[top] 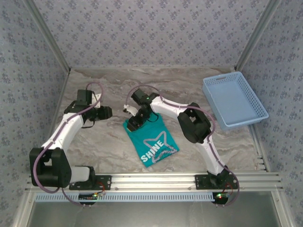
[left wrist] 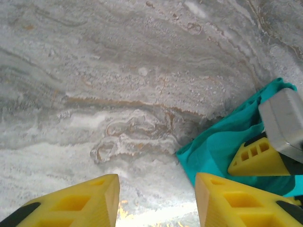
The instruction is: Fold the inside-out t-shirt
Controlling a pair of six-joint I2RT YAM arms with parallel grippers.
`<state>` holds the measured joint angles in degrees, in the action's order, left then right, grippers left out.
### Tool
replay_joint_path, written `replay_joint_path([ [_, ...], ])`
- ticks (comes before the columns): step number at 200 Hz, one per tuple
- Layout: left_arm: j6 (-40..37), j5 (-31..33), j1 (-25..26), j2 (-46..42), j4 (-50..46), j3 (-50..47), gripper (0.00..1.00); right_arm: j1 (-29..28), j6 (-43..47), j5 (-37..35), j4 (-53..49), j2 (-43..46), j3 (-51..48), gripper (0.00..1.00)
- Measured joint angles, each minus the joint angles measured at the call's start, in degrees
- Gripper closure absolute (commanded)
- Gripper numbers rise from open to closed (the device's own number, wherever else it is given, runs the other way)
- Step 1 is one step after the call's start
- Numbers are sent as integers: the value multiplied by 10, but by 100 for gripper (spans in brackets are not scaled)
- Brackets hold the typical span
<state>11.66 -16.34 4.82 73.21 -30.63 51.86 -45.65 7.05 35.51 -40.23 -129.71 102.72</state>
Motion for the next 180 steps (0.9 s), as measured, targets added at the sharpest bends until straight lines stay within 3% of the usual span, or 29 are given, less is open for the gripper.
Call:
replay_joint_path([
  [38, 0, 3, 0, -22, 3, -21, 54, -12, -8, -1, -16, -19, 24, 90],
  [84, 1, -2, 0, -22, 6, -32, 54, -8, -14, 3, -20, -30, 61, 100],
  [107, 12, -15, 0, -25, 20, -44, 54, -4, -14, 9, -21, -39, 91, 100],
  [133, 45, -42, 0, -27, 53, -77, 54, 0, -16, 18, -20, -56, 118, 87],
  [180, 132, -96, 7, -35, 124, -168, 50, 9, -21, 23, -13, -84, 122, 86],
])
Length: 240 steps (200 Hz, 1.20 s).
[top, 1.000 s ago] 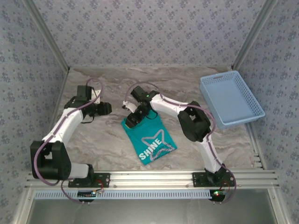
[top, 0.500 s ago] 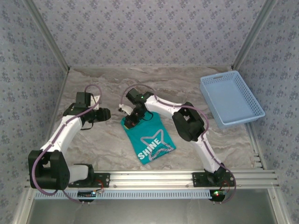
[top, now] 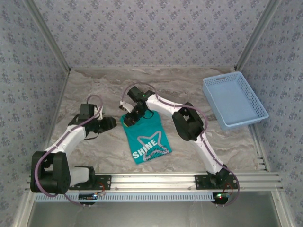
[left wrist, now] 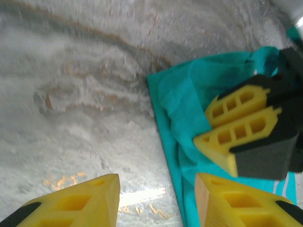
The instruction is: Fold the inside-out t-shirt
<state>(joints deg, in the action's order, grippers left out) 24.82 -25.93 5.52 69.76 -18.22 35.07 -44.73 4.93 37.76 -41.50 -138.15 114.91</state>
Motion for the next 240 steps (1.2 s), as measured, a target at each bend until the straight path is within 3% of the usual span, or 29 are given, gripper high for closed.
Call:
replay_joint_path([
  [38, 65, -21, 93, -7, 66, -42, 49, 18, -6, 15, 1, -5, 14, 85],
  [63, 96, -23, 118, 14, 121, -44, 52, 33, -9, 22, 1, -5, 17, 84],
  [89, 112, -13, 125, 68, 147, -44, 65, 42, -10, 28, -2, -5, 17, 88],
  [104, 115, -3, 125, 94, 150, -44, 65, 40, -8, 33, -3, -5, 17, 86],
  [123, 115, 0, 125, 111, 157, -44, 65, 33, -2, 38, -8, -6, 17, 75],
  [185, 118, 6, 125, 151, 158, -31, 78, 23, 30, 51, -26, -6, 16, 75],
  [222, 117, 11, 125, 151, 151, -28, 78, 25, 53, 38, -38, -5, 8, 71],
  [240, 117, 11, 125, 151, 148, -26, 78, 25, 66, 36, -34, -5, -16, 64],
])
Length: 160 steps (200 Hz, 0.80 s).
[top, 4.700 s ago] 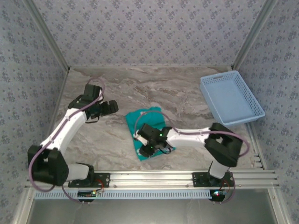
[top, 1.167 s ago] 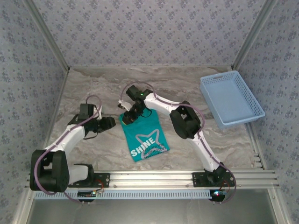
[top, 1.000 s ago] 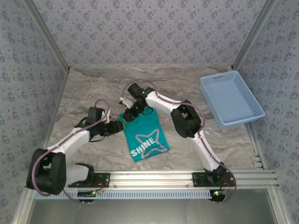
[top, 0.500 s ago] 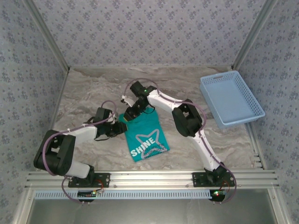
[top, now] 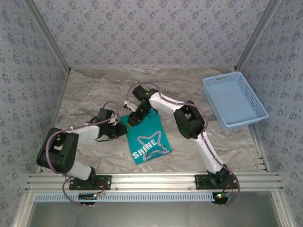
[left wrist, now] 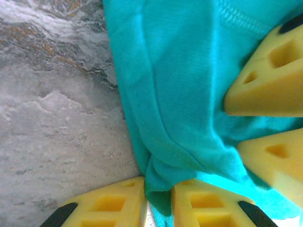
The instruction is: Fold the inside-out t-shirt
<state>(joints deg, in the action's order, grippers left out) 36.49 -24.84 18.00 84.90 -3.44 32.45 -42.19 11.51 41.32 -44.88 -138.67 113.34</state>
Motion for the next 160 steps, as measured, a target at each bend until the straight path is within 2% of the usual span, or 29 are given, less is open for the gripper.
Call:
replay_joint_path([
  [77, -3, 0, 0, 8, -11, 9, 78, 2, 24, 22, 24, 26, -40, 59],
  [111, -4, 0, 0, 8, -11, 9, 78, 3, 41, 31, 50, 63, -80, 57],
  [160, -4, -2, -1, 11, -15, 13, 78, -9, 75, -2, 71, 77, -97, 58],
])
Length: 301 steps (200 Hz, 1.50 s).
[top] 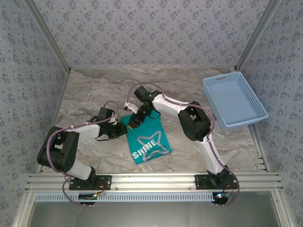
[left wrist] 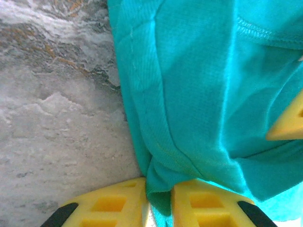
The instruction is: Fold the inside-out t-shirt
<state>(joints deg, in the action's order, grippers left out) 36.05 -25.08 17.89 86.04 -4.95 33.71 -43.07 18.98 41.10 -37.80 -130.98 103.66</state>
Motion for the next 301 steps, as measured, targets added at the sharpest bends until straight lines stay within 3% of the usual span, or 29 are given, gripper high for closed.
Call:
replay_joint_path([
  [21, 0, -5, -2, 3, -4, 3, 78, -13, 10, -40, 5, 0, -11, 63],
  [43, -2, -6, -3, 3, -5, 3, 78, -24, 20, -85, 16, 0, -15, 81],
  [69, -2, -6, -3, 3, -5, 3, 79, -25, 14, -96, 33, 0, -17, 83],
  [121, -7, -7, -4, 3, 7, -5, 80, 9, -33, -36, 38, -23, 26, 88],
  [149, -11, -9, -4, 3, 7, -5, 77, 16, -57, -41, 35, -35, 38, 86],
  [172, -24, -16, -3, -2, -4, 3, 61, 6, -75, -72, 29, -35, 38, 77],
  [198, -35, -20, -1, -12, -33, 19, 55, -7, -94, -135, 52, -6, 2, 65],
  [216, -47, -11, -11, -36, -68, 31, 49, -10, -105, -216, 61, 56, -42, 59],
  [220, -55, -8, -15, -45, -76, 36, 48, -10, -110, -237, 64, 72, -49, 53],
  [234, -73, 0, -32, -71, -97, 56, 45, -1, -120, -308, 85, 136, -74, 12],
  [237, -76, 1, -36, -75, -101, 60, 45, 1, -122, -318, 91, 148, -78, 8],
  [247, -97, 5, -48, -84, -108, 78, 41, 18, -125, -341, 111, 192, -95, 25],
  [254, -112, 7, -55, -84, -110, 90, 39, 36, -124, -332, 118, 216, -101, 30],
  [272, -137, 8, -64, -64, -113, 117, 39, 99, -131, -282, 92, 225, -64, 27],
  [301, -137, -21, -71, 25, -110, 146, 31, 187, -130, -215, 32, 141, 20, 25],
])
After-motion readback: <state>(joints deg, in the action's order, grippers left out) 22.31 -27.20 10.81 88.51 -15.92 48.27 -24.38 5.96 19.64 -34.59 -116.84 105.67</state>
